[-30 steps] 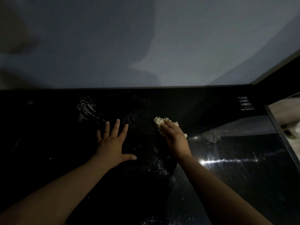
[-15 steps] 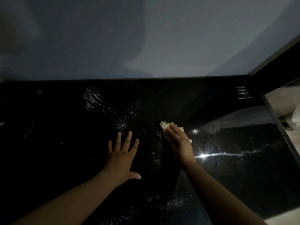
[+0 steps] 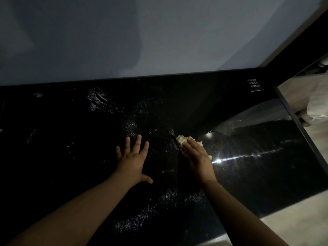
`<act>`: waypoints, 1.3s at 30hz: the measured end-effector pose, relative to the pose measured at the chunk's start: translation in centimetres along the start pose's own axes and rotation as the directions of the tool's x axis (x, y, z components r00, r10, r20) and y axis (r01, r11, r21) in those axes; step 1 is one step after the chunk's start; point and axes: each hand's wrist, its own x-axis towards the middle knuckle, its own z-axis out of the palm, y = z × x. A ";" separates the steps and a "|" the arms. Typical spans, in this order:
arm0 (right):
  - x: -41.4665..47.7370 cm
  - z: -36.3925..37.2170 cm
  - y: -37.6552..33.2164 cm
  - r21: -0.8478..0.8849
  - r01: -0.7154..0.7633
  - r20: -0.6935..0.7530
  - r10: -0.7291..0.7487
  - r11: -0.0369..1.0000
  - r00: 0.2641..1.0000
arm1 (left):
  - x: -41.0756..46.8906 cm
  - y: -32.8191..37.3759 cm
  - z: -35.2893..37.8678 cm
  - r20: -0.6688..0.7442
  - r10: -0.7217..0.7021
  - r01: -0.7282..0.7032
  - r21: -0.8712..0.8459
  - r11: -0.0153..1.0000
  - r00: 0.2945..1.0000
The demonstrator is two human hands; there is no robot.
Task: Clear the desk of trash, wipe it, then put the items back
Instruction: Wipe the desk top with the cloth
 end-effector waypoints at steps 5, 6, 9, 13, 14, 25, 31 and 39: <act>-3.0 0.0 0.0 -0.021 -0.013 -0.031 0.012 1.000 0.999 | 0.1 0.1 0.1 -0.014 0.005 -0.005 0.000 1.000 1.000; -3.6 0.0 0.1 -0.026 -0.010 -0.036 0.009 1.000 0.999 | 0.1 0.0 0.2 -0.015 0.004 -0.004 0.001 1.000 1.000; -4.9 0.0 0.4 -0.029 -0.017 -0.032 0.016 0.999 0.999 | 0.3 0.0 0.3 -0.023 0.004 -0.003 0.018 1.000 1.000; -6.5 0.0 0.6 -0.017 -0.034 -0.041 0.033 0.999 0.999 | 0.3 0.1 0.3 -0.024 0.004 -0.003 0.024 1.000 1.000; -6.9 0.0 0.6 -0.013 -0.039 -0.046 0.038 0.999 0.998 | 0.3 0.1 0.3 -0.019 0.002 -0.002 0.024 1.000 1.000; -12.0 -0.3 1.5 0.008 -0.072 -0.032 0.072 0.997 0.997 | -2.2 1.0 1.3 -0.114 -0.026 0.014 -0.107 0.994 0.993; -15.3 -0.7 1.6 -0.004 -0.075 -0.050 0.075 0.997 0.996 | -7.6 2.9 4.7 -0.098 0.060 -0.072 -0.121 0.990 0.993; -20.3 -1.1 1.8 -0.006 -0.095 -0.059 0.094 0.996 0.994 | -12.0 4.7 8.6 -0.035 0.032 -0.033 -0.019 0.999 0.999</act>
